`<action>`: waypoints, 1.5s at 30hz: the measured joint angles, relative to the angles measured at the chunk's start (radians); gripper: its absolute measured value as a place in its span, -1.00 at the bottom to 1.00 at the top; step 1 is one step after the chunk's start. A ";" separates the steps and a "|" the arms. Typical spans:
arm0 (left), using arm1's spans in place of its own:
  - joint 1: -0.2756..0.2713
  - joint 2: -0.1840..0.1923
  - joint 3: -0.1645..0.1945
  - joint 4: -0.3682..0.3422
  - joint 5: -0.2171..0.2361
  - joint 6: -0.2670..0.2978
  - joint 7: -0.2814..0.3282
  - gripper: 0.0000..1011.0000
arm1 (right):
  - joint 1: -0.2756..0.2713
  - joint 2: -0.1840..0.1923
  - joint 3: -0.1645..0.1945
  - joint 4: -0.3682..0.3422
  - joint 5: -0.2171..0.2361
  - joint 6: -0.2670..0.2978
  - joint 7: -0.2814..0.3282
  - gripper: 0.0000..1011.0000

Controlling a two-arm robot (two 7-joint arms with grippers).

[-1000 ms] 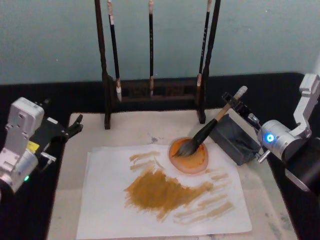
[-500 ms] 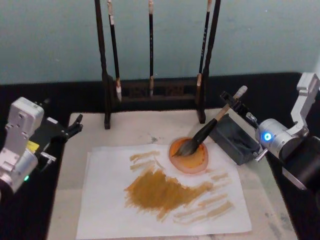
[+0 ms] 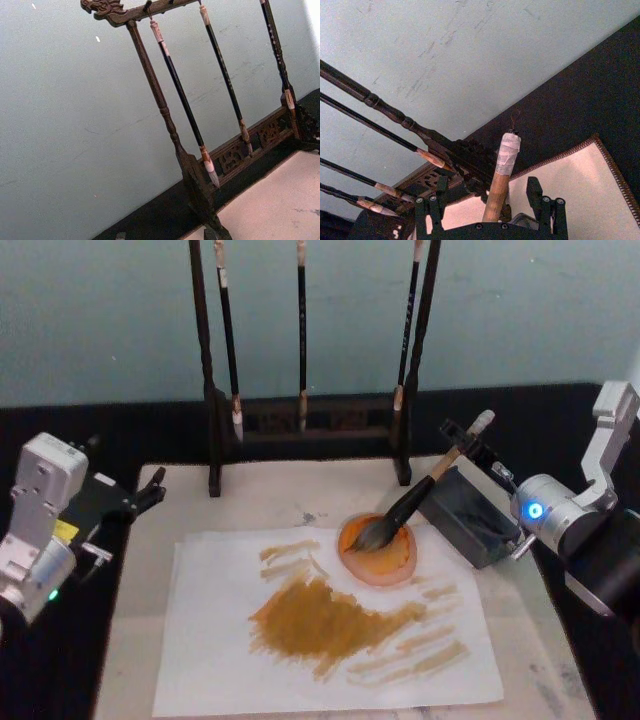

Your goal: Pick up the brush from the inkstone, write on the paper, then place the brush back to its original position.

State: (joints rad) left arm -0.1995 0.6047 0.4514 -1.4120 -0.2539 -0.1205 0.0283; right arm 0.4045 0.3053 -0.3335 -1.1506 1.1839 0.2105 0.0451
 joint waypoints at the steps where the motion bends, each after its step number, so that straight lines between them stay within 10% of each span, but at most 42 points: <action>1: 0.000 0.000 0.000 0.000 0.000 0.000 0.000 1.00 | 0.000 0.000 0.000 0.000 0.000 0.000 0.000 0.98; 21: 0.000 0.000 0.000 0.000 0.000 0.000 0.000 1.00 | -0.003 -0.001 0.003 -0.003 0.000 0.003 -0.003 0.95; 45: 0.000 0.000 0.000 0.000 0.000 0.000 0.000 1.00 | -0.003 -0.001 0.003 -0.004 0.000 0.004 -0.004 -0.46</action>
State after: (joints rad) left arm -0.1994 0.6047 0.4514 -1.4120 -0.2539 -0.1205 0.0283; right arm 0.4013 0.3039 -0.3300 -1.1543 1.1840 0.2145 0.0411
